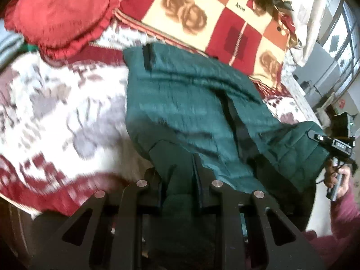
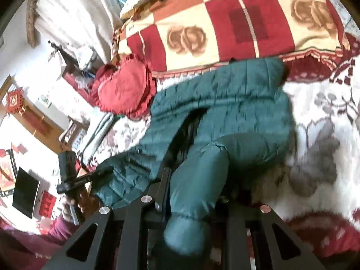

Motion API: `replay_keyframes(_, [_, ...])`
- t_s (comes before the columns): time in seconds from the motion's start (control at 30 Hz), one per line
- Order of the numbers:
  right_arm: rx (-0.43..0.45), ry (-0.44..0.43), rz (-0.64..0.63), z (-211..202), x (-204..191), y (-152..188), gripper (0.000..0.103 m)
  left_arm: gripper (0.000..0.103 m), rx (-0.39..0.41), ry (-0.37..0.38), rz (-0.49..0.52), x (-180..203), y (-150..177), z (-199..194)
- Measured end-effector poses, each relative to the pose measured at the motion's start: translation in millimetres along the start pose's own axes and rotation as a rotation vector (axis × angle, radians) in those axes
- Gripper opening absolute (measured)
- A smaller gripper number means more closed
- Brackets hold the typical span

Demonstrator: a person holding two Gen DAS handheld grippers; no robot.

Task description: Fold large clothes

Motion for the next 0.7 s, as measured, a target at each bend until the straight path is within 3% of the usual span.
replay_keyframes(0.3, [0.056,0.054,0.028,-1.7,17.8,-28.3,0.021,0.021,0.074,-0.026,0.004,16.5,-35.9,-1.0])
replay_keyframes(0.7, [0.133,0.116,0.06,-3.3,42.7,-84.3,0.021,0.021,0.167,-0.012,-0.078,18.2,-96.5,3.5])
Point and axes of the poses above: each gripper's, at about its wrist camera, not at the fingertips, and z roughly the way its jaws point, x to its right, y to its underside, the point moved 4 cm from there along z, roughly the way its jaws point, and after that the axes turned 11 degrees about -z, right-handed, at the moved point
